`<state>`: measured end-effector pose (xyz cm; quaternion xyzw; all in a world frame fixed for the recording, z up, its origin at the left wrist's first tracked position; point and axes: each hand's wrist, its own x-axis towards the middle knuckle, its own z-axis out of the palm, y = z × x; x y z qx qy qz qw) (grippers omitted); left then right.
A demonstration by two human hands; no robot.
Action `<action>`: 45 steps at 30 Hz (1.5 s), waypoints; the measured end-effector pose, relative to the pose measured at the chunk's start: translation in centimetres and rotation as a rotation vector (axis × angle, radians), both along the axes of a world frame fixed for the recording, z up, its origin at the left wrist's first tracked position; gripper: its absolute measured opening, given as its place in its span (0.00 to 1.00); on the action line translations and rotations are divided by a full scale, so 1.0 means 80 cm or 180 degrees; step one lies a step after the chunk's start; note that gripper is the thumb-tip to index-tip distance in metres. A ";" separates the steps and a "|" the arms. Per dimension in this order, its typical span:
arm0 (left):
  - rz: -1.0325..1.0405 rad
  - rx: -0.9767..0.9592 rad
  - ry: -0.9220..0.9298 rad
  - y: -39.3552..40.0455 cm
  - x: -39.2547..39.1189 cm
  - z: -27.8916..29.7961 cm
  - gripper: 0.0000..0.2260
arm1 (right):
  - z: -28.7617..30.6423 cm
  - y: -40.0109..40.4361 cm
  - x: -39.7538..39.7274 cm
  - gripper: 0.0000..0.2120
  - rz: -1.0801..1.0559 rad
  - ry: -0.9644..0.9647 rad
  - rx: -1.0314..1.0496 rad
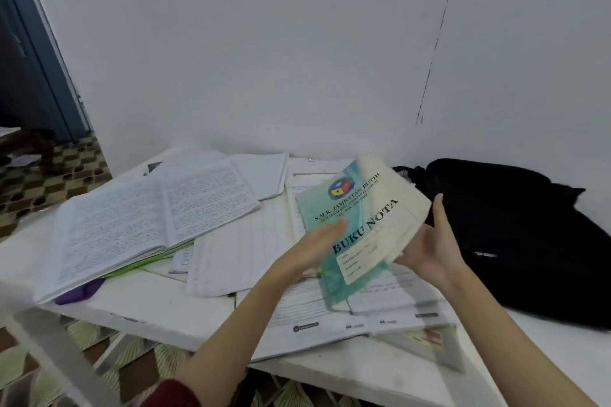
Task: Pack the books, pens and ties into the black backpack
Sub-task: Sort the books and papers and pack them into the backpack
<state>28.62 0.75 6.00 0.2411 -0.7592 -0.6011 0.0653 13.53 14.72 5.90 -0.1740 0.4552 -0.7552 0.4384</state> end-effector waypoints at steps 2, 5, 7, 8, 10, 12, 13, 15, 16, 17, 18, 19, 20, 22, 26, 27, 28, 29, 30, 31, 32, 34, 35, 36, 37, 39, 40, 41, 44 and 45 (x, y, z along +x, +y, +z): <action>0.0249 -0.0844 -0.0461 -0.010 -0.006 -0.037 0.23 | 0.003 0.015 -0.015 0.34 -0.0140 -0.0217 0.0170; 0.0955 -0.0799 -0.0313 -0.015 -0.019 -0.060 0.25 | 0.010 0.029 -0.031 0.18 -0.0199 0.0213 0.0693; 0.1217 -0.0427 -0.0096 -0.017 -0.024 -0.060 0.30 | 0.007 0.030 -0.040 0.12 -0.0343 0.0949 0.1359; 0.1278 -0.0320 -0.0061 -0.018 -0.028 -0.059 0.31 | 0.002 0.032 -0.046 0.11 -0.0464 0.1351 0.1757; 0.1347 -0.0242 -0.0086 -0.020 -0.032 -0.057 0.30 | -0.012 0.033 -0.057 0.11 -0.0533 0.2042 0.2394; 0.1352 -0.0250 -0.0213 -0.022 -0.037 -0.056 0.21 | -0.027 0.032 -0.063 0.15 -0.0408 0.2520 0.2860; 0.1297 -0.0225 -0.0228 -0.022 -0.038 -0.054 0.14 | -0.035 0.030 -0.064 0.18 -0.0393 0.2699 0.3041; 0.1171 -0.0015 -0.0111 -0.020 -0.044 -0.051 0.08 | -0.047 0.025 -0.065 0.21 -0.0523 0.2811 0.3182; 0.1108 0.0112 -0.0025 -0.017 -0.049 -0.049 0.08 | -0.051 0.022 -0.064 0.18 -0.0610 0.2861 0.3186; 0.1069 0.0211 0.0086 -0.014 -0.055 -0.047 0.11 | -0.053 0.018 -0.064 0.13 -0.0669 0.2896 0.3198; 0.1064 0.0290 0.0145 -0.008 -0.061 -0.044 0.15 | -0.056 0.015 -0.065 0.15 -0.0734 0.2923 0.3241; 0.1119 0.0423 0.0211 -0.001 -0.067 -0.040 0.18 | -0.061 0.012 -0.067 0.20 -0.0751 0.2928 0.3260; 0.1230 0.0603 0.0244 0.004 -0.073 -0.037 0.19 | -0.063 0.010 -0.068 0.22 -0.0718 0.2983 0.3289; 0.1401 0.0924 0.0309 0.005 -0.081 -0.036 0.21 | -0.068 0.009 -0.071 0.22 -0.0598 0.3130 0.3358; 0.1300 0.0901 0.0586 -0.011 -0.075 -0.020 0.22 | -0.050 0.009 -0.072 0.14 -0.0927 0.2808 0.2695; 0.1205 0.0830 0.0677 -0.016 -0.073 -0.010 0.22 | -0.038 0.008 -0.072 0.13 -0.1105 0.2596 0.2385; 0.1098 0.0751 0.0758 -0.020 -0.071 0.002 0.22 | -0.024 0.005 -0.070 0.15 -0.1275 0.2370 0.2079; 0.1001 0.0686 0.0838 -0.025 -0.070 0.016 0.22 | -0.011 0.002 -0.070 0.16 -0.1405 0.2159 0.1774; 0.0920 0.0635 0.0937 -0.030 -0.071 0.030 0.22 | 0.002 -0.003 -0.073 0.16 -0.1477 0.1947 0.1464; 0.0842 0.0571 0.1041 -0.037 -0.072 0.044 0.21 | 0.016 -0.007 -0.077 0.16 -0.1505 0.1767 0.1192; 0.0781 0.0486 0.1144 -0.043 -0.073 0.056 0.21 | 0.028 -0.011 -0.081 0.17 -0.1538 0.1641 0.0989; 0.0722 0.0267 0.1343 -0.058 -0.077 0.077 0.20 | 0.050 -0.019 -0.091 0.17 -0.1632 0.1579 0.0742; 0.0704 0.0176 0.1428 -0.066 -0.080 0.083 0.20 | 0.058 -0.023 -0.095 0.14 -0.1661 0.1607 0.0634; 0.0686 0.0104 0.1484 -0.072 -0.082 0.088 0.20 | 0.064 -0.025 -0.098 0.12 -0.1682 0.1631 0.0525; 0.0681 0.0058 0.1511 -0.078 -0.086 0.090 0.20 | 0.067 -0.029 -0.101 0.10 -0.1703 0.1665 0.0422; 0.0729 0.0066 0.1546 -0.089 -0.094 0.088 0.21 | 0.070 -0.038 -0.105 0.11 -0.1736 0.1782 0.0268; 0.0761 0.0098 0.1556 -0.093 -0.097 0.086 0.21 | 0.072 -0.042 -0.106 0.10 -0.1749 0.1848 0.0190; 0.0791 0.0114 0.1546 -0.098 -0.101 0.083 0.21 | 0.074 -0.047 -0.108 0.08 -0.1767 0.1909 0.0124; 0.0821 0.0101 0.1447 -0.108 -0.112 0.070 0.21 | 0.073 -0.062 -0.114 0.03 -0.1735 0.1984 0.0037; 0.0863 0.0130 0.1408 -0.111 -0.116 0.064 0.21 | 0.069 -0.065 -0.114 0.05 -0.1638 0.1992 0.0043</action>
